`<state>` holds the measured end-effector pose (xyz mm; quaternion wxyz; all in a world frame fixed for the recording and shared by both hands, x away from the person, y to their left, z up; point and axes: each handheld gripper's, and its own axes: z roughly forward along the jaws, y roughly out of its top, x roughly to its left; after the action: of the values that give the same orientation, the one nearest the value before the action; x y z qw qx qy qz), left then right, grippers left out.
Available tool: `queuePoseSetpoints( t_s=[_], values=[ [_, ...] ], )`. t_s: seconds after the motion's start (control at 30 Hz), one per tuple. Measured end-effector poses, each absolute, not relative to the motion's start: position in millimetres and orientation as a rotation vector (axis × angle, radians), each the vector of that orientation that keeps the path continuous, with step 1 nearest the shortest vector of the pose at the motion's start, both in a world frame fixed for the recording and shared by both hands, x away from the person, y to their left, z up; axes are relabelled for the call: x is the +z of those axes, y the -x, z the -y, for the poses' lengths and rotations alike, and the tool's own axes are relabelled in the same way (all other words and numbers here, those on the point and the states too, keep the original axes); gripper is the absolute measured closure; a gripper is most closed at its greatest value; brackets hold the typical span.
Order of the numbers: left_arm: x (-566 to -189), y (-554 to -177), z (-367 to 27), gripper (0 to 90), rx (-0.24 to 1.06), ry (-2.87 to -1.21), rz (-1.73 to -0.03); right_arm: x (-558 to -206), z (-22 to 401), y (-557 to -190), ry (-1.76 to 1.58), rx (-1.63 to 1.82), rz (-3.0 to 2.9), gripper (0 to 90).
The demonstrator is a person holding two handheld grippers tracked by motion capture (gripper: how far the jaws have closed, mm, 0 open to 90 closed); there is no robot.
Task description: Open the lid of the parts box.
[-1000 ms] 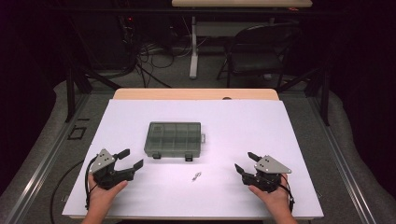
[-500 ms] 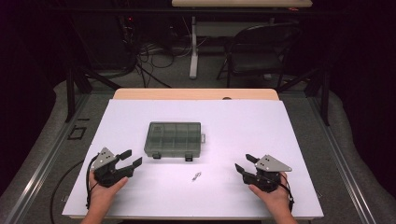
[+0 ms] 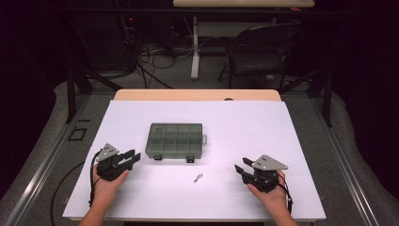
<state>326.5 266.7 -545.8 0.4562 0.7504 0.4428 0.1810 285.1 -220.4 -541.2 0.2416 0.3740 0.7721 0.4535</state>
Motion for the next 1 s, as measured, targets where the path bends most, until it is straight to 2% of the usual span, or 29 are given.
queuePoseSetpoints(
  t_s=[0.13, 0.47, 0.63, 1.0],
  values=[
    [-547.0, -332.3, -260.7, 74.8, 0.448, -1.9, -1.089, -540.9, 215.6, -290.6, -1.023, 1.23, -2.133, 63.6],
    [-549.6, -341.4, -254.5, 89.4, 0.392, -1.935, -1.106, -540.1, 190.5, -306.2, -0.963, 1.192, -2.193, 80.0],
    [-551.7, -344.6, -250.1, 90.0, 0.372, -1.968, -1.093, -539.6, 177.3, -314.4, -0.948, 1.208, -2.21, 85.2],
    [-553.4, -345.5, -249.3, 90.0, 0.366, -1.987, -1.094, -536.1, 153.4, -335.3, -0.968, 1.24, -2.223, 90.0]
  ],
)
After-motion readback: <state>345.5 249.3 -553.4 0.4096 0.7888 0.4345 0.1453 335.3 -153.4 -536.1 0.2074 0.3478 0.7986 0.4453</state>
